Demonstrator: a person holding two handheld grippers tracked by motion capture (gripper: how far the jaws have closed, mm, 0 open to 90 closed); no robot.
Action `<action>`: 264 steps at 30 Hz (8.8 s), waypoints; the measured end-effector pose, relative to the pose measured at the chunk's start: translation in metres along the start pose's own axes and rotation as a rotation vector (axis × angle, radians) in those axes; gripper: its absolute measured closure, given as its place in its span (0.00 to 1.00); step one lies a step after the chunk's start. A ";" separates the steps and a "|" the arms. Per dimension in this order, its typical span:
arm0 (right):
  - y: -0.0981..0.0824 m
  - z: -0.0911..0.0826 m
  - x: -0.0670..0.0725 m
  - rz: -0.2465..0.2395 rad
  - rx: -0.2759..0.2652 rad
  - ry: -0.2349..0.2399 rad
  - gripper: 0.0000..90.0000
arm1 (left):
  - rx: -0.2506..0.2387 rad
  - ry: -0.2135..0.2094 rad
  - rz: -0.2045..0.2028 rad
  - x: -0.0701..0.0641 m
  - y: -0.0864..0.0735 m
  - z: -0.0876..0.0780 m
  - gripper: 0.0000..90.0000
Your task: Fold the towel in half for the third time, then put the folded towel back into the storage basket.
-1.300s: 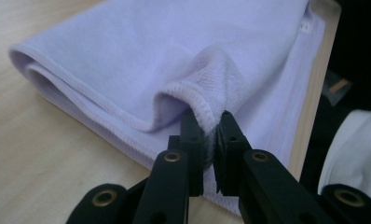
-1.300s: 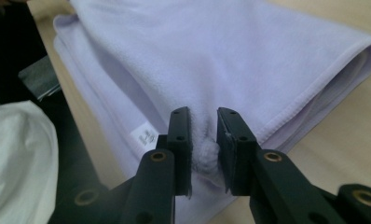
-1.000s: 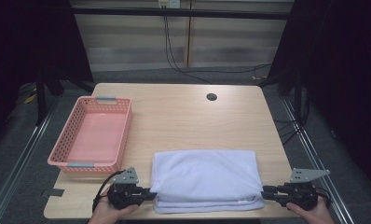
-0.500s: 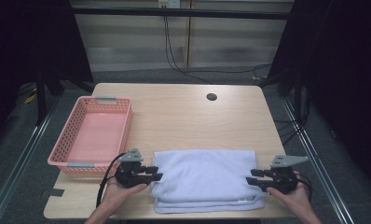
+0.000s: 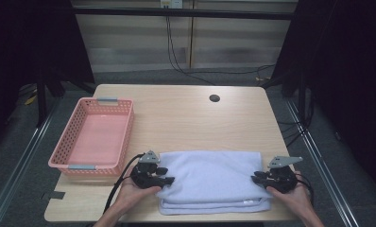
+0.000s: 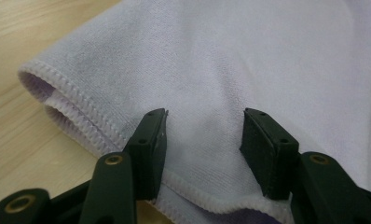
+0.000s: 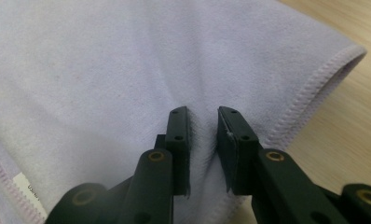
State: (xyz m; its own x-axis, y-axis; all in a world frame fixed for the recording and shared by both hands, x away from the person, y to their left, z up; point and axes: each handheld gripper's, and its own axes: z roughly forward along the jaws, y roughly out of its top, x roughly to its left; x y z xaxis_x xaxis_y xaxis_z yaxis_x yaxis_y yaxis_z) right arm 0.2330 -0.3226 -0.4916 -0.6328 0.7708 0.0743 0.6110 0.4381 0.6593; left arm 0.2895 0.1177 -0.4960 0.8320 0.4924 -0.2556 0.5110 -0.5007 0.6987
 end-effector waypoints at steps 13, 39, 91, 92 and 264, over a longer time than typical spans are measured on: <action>-0.001 -0.031 0.031 0.040 -0.118 0.052 0.49 | -0.177 0.043 -0.053 0.021 0.043 -0.032 0.44; 0.113 0.115 0.187 -0.196 -0.014 0.482 0.39 | -0.093 0.065 -0.133 0.053 0.030 -0.012 0.38; 0.124 0.079 0.180 -0.123 -0.178 0.409 0.88 | -0.221 -0.041 -0.231 0.051 0.049 -0.017 0.91; 0.129 0.075 0.180 -0.122 -0.186 0.412 0.88 | -0.233 -0.043 -0.237 0.052 0.051 -0.021 0.91; 0.126 0.037 -0.003 0.124 -0.115 0.265 0.78 | -0.116 -0.143 0.047 -0.063 0.043 -0.024 0.83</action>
State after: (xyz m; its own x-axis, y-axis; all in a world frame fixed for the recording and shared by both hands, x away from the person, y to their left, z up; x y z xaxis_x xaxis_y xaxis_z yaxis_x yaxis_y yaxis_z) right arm 0.3295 -0.2528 -0.4369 -0.6678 0.6611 0.3421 0.6433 0.2814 0.7121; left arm 0.2535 0.0821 -0.4337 0.8808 0.3601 -0.3073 0.4492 -0.4310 0.7826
